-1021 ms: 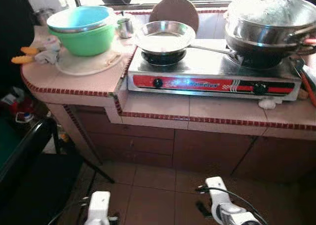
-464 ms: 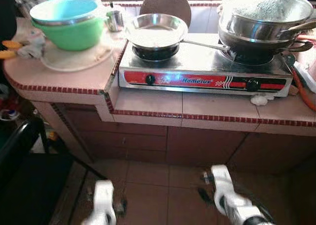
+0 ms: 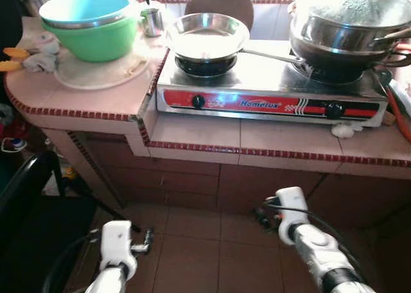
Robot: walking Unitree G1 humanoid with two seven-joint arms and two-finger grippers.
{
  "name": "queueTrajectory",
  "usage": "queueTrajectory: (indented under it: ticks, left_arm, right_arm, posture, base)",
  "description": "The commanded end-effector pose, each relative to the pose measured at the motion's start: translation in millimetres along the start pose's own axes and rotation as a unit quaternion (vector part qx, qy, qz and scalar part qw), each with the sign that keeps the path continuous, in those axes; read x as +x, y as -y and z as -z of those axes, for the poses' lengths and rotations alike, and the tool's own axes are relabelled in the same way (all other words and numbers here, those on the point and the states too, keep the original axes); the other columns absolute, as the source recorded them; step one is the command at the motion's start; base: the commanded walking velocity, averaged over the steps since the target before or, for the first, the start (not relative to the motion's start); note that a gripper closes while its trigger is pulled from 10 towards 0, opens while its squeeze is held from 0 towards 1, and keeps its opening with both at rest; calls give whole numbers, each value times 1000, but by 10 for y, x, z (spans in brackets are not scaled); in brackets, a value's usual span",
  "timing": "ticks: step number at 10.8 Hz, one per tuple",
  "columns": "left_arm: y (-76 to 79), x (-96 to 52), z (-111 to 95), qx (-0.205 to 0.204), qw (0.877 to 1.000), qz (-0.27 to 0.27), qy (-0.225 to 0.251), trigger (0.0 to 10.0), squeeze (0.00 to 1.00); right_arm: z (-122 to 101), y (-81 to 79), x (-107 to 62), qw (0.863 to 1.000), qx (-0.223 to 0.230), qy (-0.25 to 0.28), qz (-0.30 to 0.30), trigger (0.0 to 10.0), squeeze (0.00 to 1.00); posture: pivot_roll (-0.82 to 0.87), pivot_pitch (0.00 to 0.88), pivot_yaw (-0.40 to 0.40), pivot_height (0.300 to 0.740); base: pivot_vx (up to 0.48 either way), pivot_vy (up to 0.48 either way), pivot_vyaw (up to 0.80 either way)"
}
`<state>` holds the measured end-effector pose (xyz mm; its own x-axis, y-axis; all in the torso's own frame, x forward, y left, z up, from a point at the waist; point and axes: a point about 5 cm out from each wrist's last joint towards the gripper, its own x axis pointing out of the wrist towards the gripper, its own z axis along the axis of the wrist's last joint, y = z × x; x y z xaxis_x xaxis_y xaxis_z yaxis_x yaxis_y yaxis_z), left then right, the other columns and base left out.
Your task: Kitchen organization
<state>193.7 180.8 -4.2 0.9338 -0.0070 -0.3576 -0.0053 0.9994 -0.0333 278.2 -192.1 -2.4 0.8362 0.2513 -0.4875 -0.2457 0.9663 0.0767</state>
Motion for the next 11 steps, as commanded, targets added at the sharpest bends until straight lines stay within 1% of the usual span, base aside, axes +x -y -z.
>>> queueTrajectory:
  ticks: [1, 2, 3, 4, 5, 6, 7, 8, 9, 10, 11]
  left_arm:
    - [20, -52, -158, -1, 1000, 9, 30, 10000, 0]
    - [-8, -166, -318, 23, 997, 2, 67, 10000, 0]
    - [-52, -251, -431, 36, 995, -30, 88, 10000, 0]
    - [-86, -293, -507, 25, 994, -43, 94, 10000, 0]
    - [-100, -303, -553, 49, 992, -41, 105, 10000, 0]
    - [-65, -286, -553, 46, 993, -40, 101, 10000, 0]
    - [-28, -281, -594, 68, 991, -35, 112, 10000, 0]
    - [6, -301, -663, 62, 989, -37, 130, 10000, 0]
    - [1, -326, -702, 50, 988, -51, 140, 10000, 0]
    - [2, -328, -725, 34, 987, -60, 146, 10000, 0]
    - [11, -321, -798, 53, 985, -62, 152, 10000, 0]
  right_arm:
    - [-56, 20, -55, 1000, 3, 26, -8, 10000, 0]
    - [-178, 21, -156, 998, -3, 66, -12, 10000, 0]
    - [-300, -4, -268, 995, 13, 96, -10, 10000, 0]
    - [-417, -47, -438, 992, 0, 123, 5, 10000, 0]
    - [-530, -107, -535, 989, -15, 146, 18, 10000, 0]
    - [-629, -146, -579, 982, -61, 177, 9, 10000, 0]
    - [-691, -132, -587, 982, -53, 180, 22, 10000, 0]
    - [-800, -180, -617, 977, -70, 199, 31, 10000, 0]
    - [-831, -207, -585, 978, -44, 198, 43, 10000, 0]
    - [-833, -222, -524, 979, -30, 197, 51, 10000, 0]
    - [-827, -315, -481, 981, -39, 190, 31, 10000, 0]
  posture:
    - [-37, 118, 37, 740]
    - [-42, 120, 43, 740]
    - [-44, 121, 47, 740]
    - [-48, 122, 49, 740]
    - [-53, 119, 48, 740]
    - [-56, 118, 38, 740]
    - [-51, 119, 30, 740]
    - [-48, 123, 21, 740]
    - [-50, 123, 17, 740]
    - [-49, 131, 17, 740]
    - [-35, 144, 9, 740]
  base:
    - [0, 0, 0]
    - [0, 0, 0]
    - [0, 0, 0]
    - [0, 0, 0]
    - [0, 0, 0]
    - [0, 0, 0]
    - [0, 0, 0]
    - [0, 0, 0]
    - [0, 0, 0]
    - [0, 0, 0]
    - [0, 0, 0]
